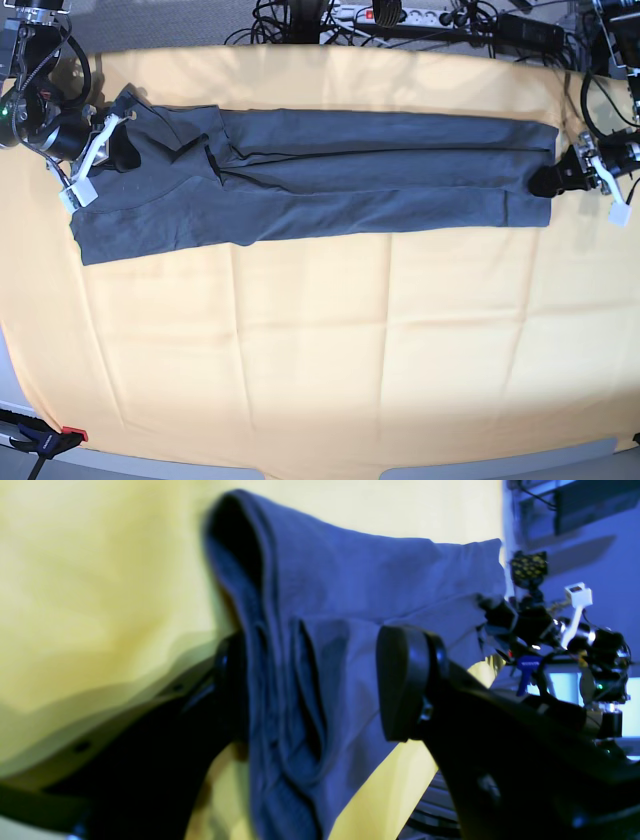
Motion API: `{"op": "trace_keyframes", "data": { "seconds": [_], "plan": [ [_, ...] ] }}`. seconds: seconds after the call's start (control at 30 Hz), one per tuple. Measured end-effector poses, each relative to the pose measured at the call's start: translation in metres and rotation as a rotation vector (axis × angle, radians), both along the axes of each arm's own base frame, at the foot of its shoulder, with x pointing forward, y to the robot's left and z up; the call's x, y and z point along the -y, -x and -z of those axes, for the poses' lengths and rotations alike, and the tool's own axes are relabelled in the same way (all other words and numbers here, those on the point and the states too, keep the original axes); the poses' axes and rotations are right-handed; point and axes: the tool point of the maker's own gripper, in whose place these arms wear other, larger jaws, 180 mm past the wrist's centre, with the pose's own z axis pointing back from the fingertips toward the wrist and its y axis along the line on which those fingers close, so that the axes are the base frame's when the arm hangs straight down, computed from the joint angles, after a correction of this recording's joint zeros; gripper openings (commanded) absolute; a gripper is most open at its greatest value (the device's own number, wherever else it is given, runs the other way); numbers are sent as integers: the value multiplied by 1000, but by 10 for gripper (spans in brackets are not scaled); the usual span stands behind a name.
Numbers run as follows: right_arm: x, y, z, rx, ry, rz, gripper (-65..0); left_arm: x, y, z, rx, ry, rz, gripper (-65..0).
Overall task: Fold the T-shirt properly
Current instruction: 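Grasp the strip's end with the right gripper and fold it inward, then grasp the other strip end with the left gripper and fold it inward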
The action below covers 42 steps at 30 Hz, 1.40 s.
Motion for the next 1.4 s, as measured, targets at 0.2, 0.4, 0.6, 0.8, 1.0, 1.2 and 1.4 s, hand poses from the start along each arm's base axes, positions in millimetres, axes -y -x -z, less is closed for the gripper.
{"op": "trace_keyframes", "data": {
  "seconds": [0.2,0.4,0.6,0.8,1.0,1.2,1.4],
  "plan": [
    [0,0,0,0,0,0,-650,4,0,1,8,6,7,-311],
    [-14,-8,-20,52,-120,-9,-522,1,-1,-1,0,-29,40,-650],
    [-22,-43,-68,197,-218,-19,-425,-14,-4,-6,-28,-85,46,-650],
    [13,-59,-99,278,-194,58,-425,-60,-15,-43,16,-204,17,-650],
    [61,-58,-126,353,-133,160,-425,-106,-25,-92,97,-304,-58,-650],
    [69,-57,-130,359,-113,165,-425,-109,-24,-94,72,-300,-78,-650],
    [64,-50,-117,326,-132,172,-425,-94,-25,-78,49,-229,-99,-650]
  ]
}}
